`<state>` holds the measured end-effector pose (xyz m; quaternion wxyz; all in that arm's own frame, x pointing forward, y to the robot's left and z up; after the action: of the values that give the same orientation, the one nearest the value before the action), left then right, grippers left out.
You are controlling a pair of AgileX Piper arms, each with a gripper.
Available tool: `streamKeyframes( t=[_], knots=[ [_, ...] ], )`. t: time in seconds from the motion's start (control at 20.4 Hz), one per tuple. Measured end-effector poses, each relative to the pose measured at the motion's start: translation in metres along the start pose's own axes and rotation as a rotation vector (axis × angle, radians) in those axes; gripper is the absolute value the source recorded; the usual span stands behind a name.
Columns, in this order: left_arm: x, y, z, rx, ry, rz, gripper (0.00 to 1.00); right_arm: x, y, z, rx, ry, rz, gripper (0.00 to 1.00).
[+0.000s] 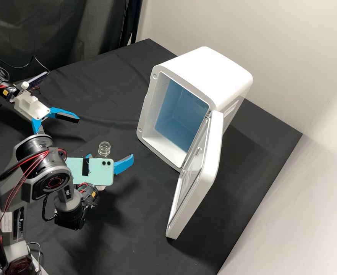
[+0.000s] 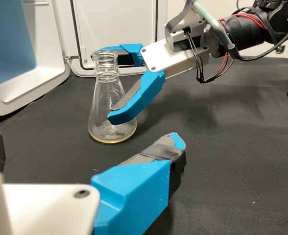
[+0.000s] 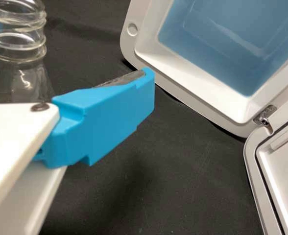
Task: Place the flask in the incubator
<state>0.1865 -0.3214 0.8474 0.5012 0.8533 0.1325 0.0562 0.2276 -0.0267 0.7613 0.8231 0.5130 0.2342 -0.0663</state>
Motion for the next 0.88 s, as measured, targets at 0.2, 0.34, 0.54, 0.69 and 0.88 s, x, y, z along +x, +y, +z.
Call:
streamKeyframes(
  t=[0.2, 0.34, 0.54, 0.69, 0.88],
  knots=[
    [-0.002, -0.0021, 0.001, -0.005, 0.001, -0.008, 1.00, 0.005, 0.000, 0.001, 0.010, 0.006, -0.001, 1.00],
    [-0.002, -0.0021, 0.001, -0.005, 0.001, -0.008, 1.00, 0.008, 0.002, 0.003, 0.074, 0.011, 0.003, 1.00],
    [-0.002, -0.0021, 0.001, -0.005, 0.001, -0.008, 1.00, 0.013, 0.000, 0.002, 0.152, 0.066, -0.033, 1.00],
    [-0.002, -0.0021, 0.001, -0.005, 0.001, -0.008, 1.00, 0.017, -0.003, 0.001, 0.214, 0.108, -0.065, 1.00],
    [-0.002, -0.0021, 0.001, -0.005, 0.001, -0.008, 1.00, 0.019, -0.005, 0.001, 0.268, 0.142, -0.097, 1.00]
  ],
)
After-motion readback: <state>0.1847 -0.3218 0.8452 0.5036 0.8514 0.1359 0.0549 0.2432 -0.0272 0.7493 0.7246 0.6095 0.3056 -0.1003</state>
